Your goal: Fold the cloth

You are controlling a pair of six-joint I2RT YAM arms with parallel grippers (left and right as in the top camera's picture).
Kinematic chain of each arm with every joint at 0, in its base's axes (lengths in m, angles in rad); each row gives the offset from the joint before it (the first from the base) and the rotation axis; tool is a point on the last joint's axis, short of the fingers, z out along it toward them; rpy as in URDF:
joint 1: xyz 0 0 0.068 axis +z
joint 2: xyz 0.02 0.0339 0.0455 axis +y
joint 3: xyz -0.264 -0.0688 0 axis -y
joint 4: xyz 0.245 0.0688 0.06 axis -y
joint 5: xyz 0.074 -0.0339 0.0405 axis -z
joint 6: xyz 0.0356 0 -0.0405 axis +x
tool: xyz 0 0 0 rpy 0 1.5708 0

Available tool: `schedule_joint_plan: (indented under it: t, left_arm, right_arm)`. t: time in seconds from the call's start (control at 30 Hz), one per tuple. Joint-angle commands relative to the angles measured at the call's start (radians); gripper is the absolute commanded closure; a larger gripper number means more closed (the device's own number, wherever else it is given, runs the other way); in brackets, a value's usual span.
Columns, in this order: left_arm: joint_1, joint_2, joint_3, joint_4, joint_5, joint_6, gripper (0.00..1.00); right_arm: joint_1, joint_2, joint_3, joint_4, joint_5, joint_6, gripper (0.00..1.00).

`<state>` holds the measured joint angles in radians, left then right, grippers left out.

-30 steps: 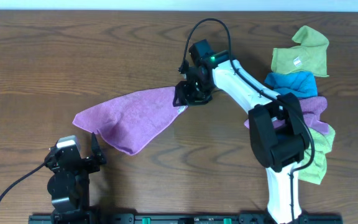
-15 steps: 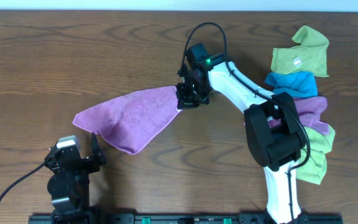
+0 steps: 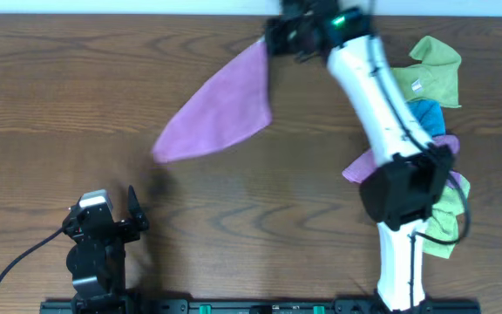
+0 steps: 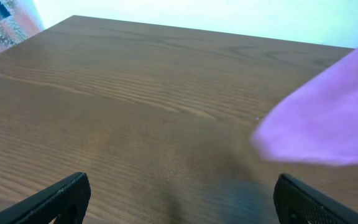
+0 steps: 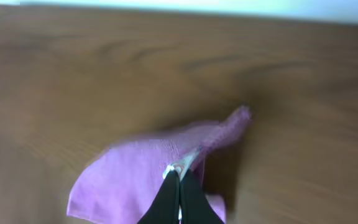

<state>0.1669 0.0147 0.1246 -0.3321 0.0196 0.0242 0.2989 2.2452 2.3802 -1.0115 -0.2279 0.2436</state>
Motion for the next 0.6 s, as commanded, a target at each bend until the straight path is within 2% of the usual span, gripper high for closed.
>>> schedule_joint_plan:
  t: [0.0,0.13,0.23,0.43,0.47,0.5,0.53,0.57]
  left_arm:
    - [-0.005,-0.004,-0.022,-0.007,0.003,0.006,0.05]
    - [-0.005,-0.004,-0.022,-0.007,0.003,0.006,0.05]
    - [-0.005,-0.004,-0.022,-0.007,0.003,0.006,0.05]
    - [-0.005,-0.004,-0.022,-0.007,0.003,0.006,0.05]
    - [-0.005,-0.004,-0.022,-0.007,0.003,0.006,0.05]
    - [-0.005,-0.004,-0.022,-0.007,0.003,0.006,0.04]
    - [-0.005,-0.004,-0.022,-0.007,0.003,0.006,0.05]
    - [-0.005,-0.004,-0.022,-0.007,0.003,0.006,0.05]
  right_arm:
    - [-0.090,-0.007,0.140,-0.101,0.194,-0.083,0.99]
    - [-0.127,-0.007,0.274,-0.159,0.196,-0.127,0.99]
    - [-0.092,-0.007,0.320,-0.138,0.168,-0.157,0.99]
    - [0.096,0.014,0.270,-0.121,-0.076,-0.288,0.99]
    - [0.126,0.025,0.254,-0.138,-0.142,-0.322,0.96]
    - [0.158,0.036,0.237,-0.170,-0.224,-0.365,0.69]
    - [0.190,0.053,0.217,-0.225,-0.302,-0.440,0.31]
    - [0.212,0.063,0.208,-0.282,-0.327,-0.504,0.17]
